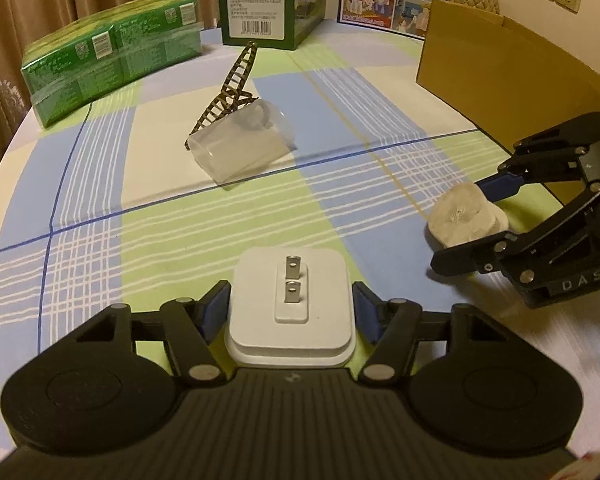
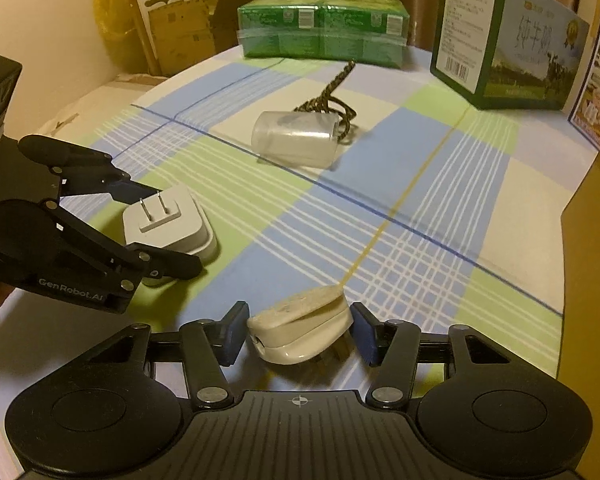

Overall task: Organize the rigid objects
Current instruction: 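Close the left gripper on the white charger while the right gripper lifts the beige plug, then carry the beige plug and white charger over the cardboard box, then open the left gripper to drop the charger while the right gripper releases the plug, then move both tools back toward the clear cup and wire stand, then grasp the clear plastic cup with the right gripper while the left gripper grasps the bronze wire stand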

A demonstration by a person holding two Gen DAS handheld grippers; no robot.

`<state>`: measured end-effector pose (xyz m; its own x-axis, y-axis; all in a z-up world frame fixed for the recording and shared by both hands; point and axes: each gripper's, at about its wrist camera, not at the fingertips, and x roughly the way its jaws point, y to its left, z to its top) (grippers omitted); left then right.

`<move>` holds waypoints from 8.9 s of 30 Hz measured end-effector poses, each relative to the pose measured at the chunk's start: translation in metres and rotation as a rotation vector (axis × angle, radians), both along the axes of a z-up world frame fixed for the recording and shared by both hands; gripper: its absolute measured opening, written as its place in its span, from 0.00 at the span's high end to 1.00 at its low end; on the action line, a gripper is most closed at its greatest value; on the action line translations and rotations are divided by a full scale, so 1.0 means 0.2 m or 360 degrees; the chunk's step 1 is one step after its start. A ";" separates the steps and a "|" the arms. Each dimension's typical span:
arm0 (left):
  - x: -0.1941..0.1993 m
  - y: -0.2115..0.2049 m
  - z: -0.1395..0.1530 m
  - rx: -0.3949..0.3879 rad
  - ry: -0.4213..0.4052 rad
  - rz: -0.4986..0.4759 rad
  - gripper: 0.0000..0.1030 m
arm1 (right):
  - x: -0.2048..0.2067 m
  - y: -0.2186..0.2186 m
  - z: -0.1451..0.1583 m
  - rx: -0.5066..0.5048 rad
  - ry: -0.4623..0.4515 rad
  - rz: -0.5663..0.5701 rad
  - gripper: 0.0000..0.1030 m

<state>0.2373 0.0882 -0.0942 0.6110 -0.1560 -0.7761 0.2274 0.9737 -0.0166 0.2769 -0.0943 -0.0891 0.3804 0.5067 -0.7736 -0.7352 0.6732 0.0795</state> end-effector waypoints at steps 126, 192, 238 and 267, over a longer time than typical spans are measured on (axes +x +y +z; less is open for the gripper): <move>0.04 -1.45 0.67 -0.0196 -0.0153 -0.0172 0.41 | -0.15 -1.65 0.54 0.0373 -0.0015 -0.1337 0.50; -0.42 -0.93 0.79 -0.0238 -0.0225 0.0016 0.41 | -0.52 -1.24 0.78 0.0356 -0.0074 -0.1211 0.40; 0.21 0.47 0.29 -0.0143 -0.0314 0.0734 0.14 | 0.18 0.37 0.05 0.0315 -0.0271 -0.0401 0.17; 0.32 0.41 0.23 -0.0086 -0.0315 0.0562 0.14 | 0.25 0.32 0.07 0.0132 -0.0340 -0.0398 0.34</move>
